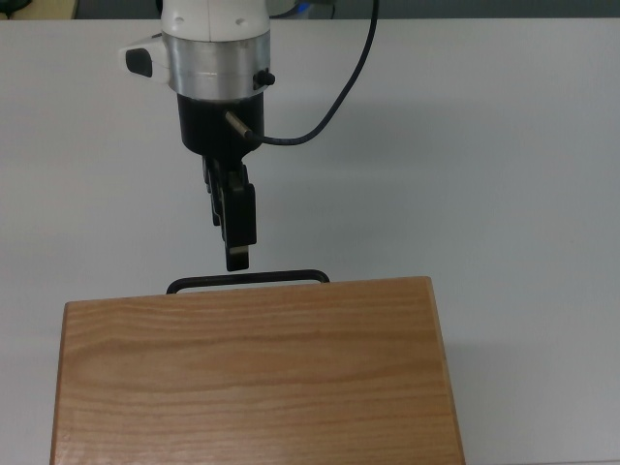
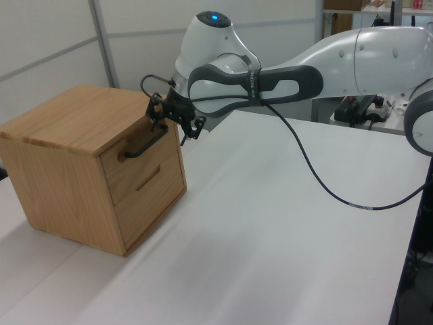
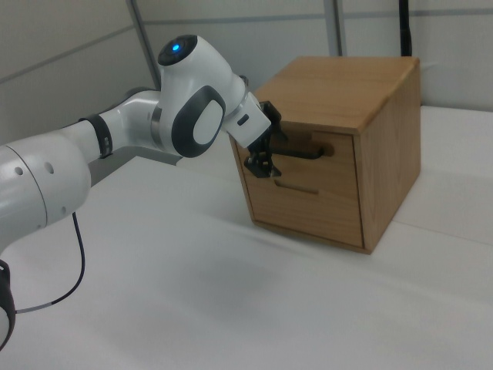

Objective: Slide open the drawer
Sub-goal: 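Lower the gripper onto the black handle and close on it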

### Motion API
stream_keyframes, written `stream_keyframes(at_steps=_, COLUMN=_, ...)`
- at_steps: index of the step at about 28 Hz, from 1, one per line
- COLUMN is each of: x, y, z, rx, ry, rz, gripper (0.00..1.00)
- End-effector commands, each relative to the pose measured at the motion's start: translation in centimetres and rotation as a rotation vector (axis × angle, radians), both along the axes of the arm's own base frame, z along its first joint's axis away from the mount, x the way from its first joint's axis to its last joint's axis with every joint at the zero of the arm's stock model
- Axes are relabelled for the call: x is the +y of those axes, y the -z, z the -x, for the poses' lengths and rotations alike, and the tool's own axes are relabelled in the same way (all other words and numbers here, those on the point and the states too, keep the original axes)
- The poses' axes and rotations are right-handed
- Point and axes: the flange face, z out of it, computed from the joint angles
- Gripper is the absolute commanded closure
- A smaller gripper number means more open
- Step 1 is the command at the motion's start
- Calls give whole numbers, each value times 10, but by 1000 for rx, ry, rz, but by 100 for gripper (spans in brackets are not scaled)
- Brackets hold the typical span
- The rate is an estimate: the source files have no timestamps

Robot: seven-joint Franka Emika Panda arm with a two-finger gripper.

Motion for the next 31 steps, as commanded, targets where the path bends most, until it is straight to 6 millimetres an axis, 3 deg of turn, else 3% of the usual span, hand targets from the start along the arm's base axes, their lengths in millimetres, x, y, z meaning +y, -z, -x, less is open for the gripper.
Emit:
stream_keyframes(at_steps=1, x=1, y=-2, z=-9, rx=-46, ry=43, rz=-40, gripper=13)
stream_keyframes(at_steps=9, x=1, y=8, z=-13, rx=-35, ry=52, rz=-45, gripper=27)
stream_keyframes(at_steps=14, x=0, y=33, z=-20, rx=-2, ry=50, rz=-35, gripper=37)
stream_keyframes(at_steps=20, x=1, y=32, z=-32, rx=-24, ry=47, rz=-33, gripper=44)
stream_keyframes(at_steps=22, x=2, y=34, z=-34, rx=-23, ry=44, rz=-27, gripper=57)
stream_keyframes(at_steps=23, x=3, y=34, z=-36, rx=-26, ry=39, rz=-15, gripper=73)
stream_keyframes(at_steps=25, x=6, y=33, z=-36, rx=-25, ry=36, rz=-8, gripper=85)
stream_keyframes(at_steps=29, x=8, y=32, z=-35, rx=-19, ry=33, rz=-6, gripper=100)
stream_keyframes(at_steps=31, x=8, y=32, z=-34, rx=-18, ry=32, rz=-2, gripper=100)
